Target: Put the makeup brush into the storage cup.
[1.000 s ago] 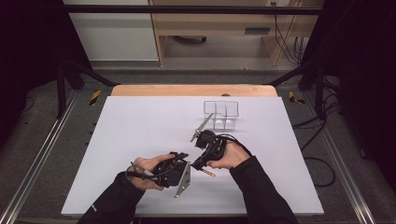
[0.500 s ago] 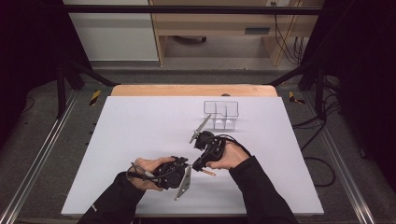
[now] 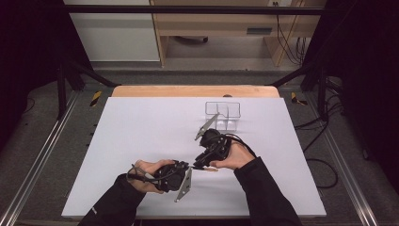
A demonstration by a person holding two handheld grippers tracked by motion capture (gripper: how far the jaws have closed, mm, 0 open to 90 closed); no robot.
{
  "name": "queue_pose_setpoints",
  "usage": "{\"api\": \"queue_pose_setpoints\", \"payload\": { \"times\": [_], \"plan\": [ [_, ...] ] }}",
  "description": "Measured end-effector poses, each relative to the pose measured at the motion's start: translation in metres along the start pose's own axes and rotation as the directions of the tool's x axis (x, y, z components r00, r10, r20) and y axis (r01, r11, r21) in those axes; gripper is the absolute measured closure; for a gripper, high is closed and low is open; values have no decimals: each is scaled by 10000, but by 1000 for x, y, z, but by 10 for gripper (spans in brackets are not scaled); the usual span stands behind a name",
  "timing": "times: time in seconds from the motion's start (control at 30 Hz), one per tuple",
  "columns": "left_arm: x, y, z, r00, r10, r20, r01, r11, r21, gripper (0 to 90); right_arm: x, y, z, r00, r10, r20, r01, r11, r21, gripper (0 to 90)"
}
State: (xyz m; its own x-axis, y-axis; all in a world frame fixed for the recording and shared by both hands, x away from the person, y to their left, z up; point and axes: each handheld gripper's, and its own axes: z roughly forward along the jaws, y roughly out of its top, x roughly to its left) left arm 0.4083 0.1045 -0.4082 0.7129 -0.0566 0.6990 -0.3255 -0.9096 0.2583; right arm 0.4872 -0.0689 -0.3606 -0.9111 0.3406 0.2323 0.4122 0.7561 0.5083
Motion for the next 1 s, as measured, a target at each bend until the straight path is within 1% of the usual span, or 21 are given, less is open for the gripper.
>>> {"api": "queue_pose_setpoints", "payload": {
  "times": [0.07,0.1,0.17,0.2,0.27,0.3,0.33,0.37,0.4,0.43,0.47,0.5,0.57,0.6,0.63,0.7,0.77,0.83,0.9,0.97,1.0],
  "plan": [
    [1,-2,0,9997,-221,45,221,9998,28,834,-2,-2,-7,10000,64,69,-61,9991,-417,686],
    [1,-4,0,9992,-384,103,384,9993,42,834,-3,-3,-11,9997,100,209,-85,9976,-688,664],
    [2,-7,0,9974,-688,220,687,9976,47,834,-4,-6,-19,9986,265,448,-209,9924,-1212,608],
    [2,-9,0,9961,-859,225,857,9963,70,834,-5,-8,-23,9980,308,559,-218,9878,-1540,587],
    [3,-12,0,9930,-1144,278,1141,9934,110,834,-6,-11,-31,9953,450,852,-263,9774,-2096,534],
    [3,-13,0,9916,-1264,279,1262,9919,115,834,-6,-14,-36,9931,553,1032,-286,9693,-2444,509],
    [3,-14,0,9891,-1437,314,1433,9896,133,834,-6,-15,-38,9912,625,1163,-293,9630,-2678,476],
    [3,-16,0,9865,-1605,330,1602,9870,116,834,-6,-18,-42,9877,757,1366,-321,9543,-2970,445],
    [3,-17,0,9845,-1716,348,1714,9852,94,834,-7,-20,-44,9853,817,1500,-301,9476,-3180,429],
    [3,-18,0,9815,-1877,380,1877,9822,50,834,-7,-22,-46,9835,883,1578,-318,9435,-3297,399],
    [3,-19,0,9786,-2022,385,2024,9793,4,834,-7,-25,-47,9812,951,1680,-312,9369,-3481,366],
    [2,-21,-1,9756,-2164,363,2167,9762,-35,834,-8,-27,-48,9775,1083,1810,-361,9313,-3624,343],
    [1,-23,-1,9674,-2505,362,2510,9680,-82,834,-9,-33,-49,9717,1258,1998,-422,9252,-3772,306],
    [0,-24,-1,9635,-2654,352,2660,9639,-135,834,-9,-37,-49,9669,1385,2141,-468,9217,-3850,291],
    [0,-25,-1,9604,-2765,352,2771,9607,-142,834,-10,-40,-49,9648,1383,2236,-406,9187,-3929,274],
    [-3,-26,-1,9502,-3096,354,3104,9504,-212,834,-10,-46,-50,9595,1561,2346,-482,9112,-4091,238],
    [-5,-27,0,9399,-3392,385,3402,9400,-249,834,-10,-52,-50,9529,1731,2491,-510,9008,-4312,219],
    [-6,-28,0,9317,-3614,368,3624,9317,-251,834,-11,-58,-49,9477,1909,2558,-594,8929,-4463,199],
    [-7,-29,0,9174,-3958,422,3973,9170,-351,834,-11,-64,-48,9433,2049,2612,-630,8830,-4651,192],
    [-8,-30,1,9064,-4208,372,4220,9059,-352,834,-12,-70,-46,9403,2208,2592,-709,8715,-4853,188],
    [-9,-31,1,9000,-4341,386,4354,8995,-371,834,-12,-72,-44,9376,2285,2622,-743,8680,-4909,185]
  ]
}}
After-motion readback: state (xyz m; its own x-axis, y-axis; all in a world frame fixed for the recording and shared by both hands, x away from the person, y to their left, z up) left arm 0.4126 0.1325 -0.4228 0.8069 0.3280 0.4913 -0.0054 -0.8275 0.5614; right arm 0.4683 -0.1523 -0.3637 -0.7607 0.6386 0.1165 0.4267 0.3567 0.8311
